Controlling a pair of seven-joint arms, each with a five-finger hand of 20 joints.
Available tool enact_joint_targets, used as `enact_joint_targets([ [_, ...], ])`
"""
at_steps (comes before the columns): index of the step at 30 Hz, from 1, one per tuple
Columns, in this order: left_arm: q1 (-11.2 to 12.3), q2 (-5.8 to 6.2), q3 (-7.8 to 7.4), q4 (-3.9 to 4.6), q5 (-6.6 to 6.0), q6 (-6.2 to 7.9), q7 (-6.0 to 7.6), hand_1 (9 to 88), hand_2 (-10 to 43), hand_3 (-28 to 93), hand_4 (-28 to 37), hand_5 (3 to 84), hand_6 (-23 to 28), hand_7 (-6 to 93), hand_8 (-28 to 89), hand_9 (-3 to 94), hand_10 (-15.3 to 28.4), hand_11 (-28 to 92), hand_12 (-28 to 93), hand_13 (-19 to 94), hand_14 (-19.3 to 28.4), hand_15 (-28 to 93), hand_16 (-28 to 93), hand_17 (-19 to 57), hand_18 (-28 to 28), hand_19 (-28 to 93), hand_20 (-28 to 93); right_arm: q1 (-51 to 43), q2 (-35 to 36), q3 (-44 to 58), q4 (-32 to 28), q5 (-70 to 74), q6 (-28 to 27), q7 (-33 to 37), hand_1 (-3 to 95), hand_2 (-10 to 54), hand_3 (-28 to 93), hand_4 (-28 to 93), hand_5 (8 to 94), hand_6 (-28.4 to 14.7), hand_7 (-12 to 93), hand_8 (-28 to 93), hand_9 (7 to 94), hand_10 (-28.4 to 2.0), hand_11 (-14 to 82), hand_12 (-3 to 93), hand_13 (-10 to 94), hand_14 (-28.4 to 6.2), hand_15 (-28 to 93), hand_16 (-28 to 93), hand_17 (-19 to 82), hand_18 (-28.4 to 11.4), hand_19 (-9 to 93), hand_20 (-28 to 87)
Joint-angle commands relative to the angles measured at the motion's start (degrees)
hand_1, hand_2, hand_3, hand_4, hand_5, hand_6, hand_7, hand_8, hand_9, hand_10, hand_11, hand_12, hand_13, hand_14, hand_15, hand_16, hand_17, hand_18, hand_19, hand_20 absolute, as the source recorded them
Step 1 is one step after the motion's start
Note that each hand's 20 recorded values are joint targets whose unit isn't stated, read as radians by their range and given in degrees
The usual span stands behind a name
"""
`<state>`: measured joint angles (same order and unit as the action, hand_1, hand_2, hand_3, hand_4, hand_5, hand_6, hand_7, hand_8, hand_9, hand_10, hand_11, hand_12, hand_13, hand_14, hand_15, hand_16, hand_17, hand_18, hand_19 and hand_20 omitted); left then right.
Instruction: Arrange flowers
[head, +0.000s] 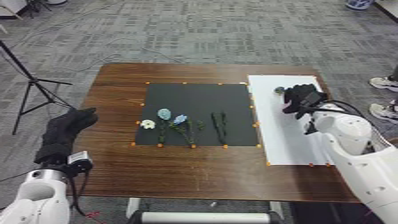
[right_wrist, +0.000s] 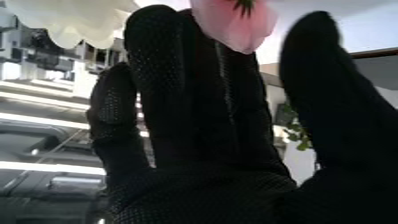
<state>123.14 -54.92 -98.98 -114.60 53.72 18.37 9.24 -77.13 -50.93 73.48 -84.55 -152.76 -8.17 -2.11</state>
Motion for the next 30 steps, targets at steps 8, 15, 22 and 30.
enact_joint_targets([
  [8,0.3,-0.41,-0.16,-0.67,-0.08,0.71,0.06,25.3,22.6,66,-28.3,57.4,2.6,16.7,-8,56.7,14.8,22,11,43,17.3,21,-3,8.6,10.2,5,17,1.1,1.0,-1.8,0.5,3.4,8.1,2.1,58.3,-9.4,62,-27,76.7,3.7,26,0,87.8,-9.1,12.0,29.9,75,-9.1,56,33,37,-21.9,78,55],
  [15,0.4,-0.03,-0.65,-0.74,-0.12,0.85,0.12,25.3,22.5,66,-28.3,57.4,2.6,16.7,-8,56.7,14.8,22,11,43,17.2,21,-3,8.6,10.2,5,17,5.6,3.7,-4.3,-7.0,10.1,11.4,4.4,58.4,-9.5,63,-26,77.8,3.6,25,1,88.8,-9.4,12.0,30.6,75,-9.1,57,34,37,-22.0,78,55],
  [22,0.3,0.38,-0.91,-0.62,-0.09,0.63,-0.11,25.3,22.5,66,-28.3,57.4,2.6,16.7,-8,56.7,14.8,22,11,43,17.2,21,-3,8.6,10.2,5,17,10.4,2.3,-11.1,-14.9,15.2,10.9,6.1,58.1,-9.5,63,-26,78.4,3.6,24,1,89.3,-9.5,11.7,30.7,75,-9.4,57,34,37,-22.1,78,55],
  [30,-0.3,0.89,-0.64,-0.46,0.12,0.06,-0.47,25.3,22.7,66,-28.3,57.4,2.6,16.8,-8,56.7,14.8,22,11,43,17.3,21,-3,8.6,10.2,5,17,15.4,-3.9,-21.4,-15.6,13.8,8.1,3.9,57.8,-9.5,63,-26,79.6,3.7,23,1,89.6,-9.5,11.2,30.4,74,-9.3,57,35,36,-22.1,78,55],
])
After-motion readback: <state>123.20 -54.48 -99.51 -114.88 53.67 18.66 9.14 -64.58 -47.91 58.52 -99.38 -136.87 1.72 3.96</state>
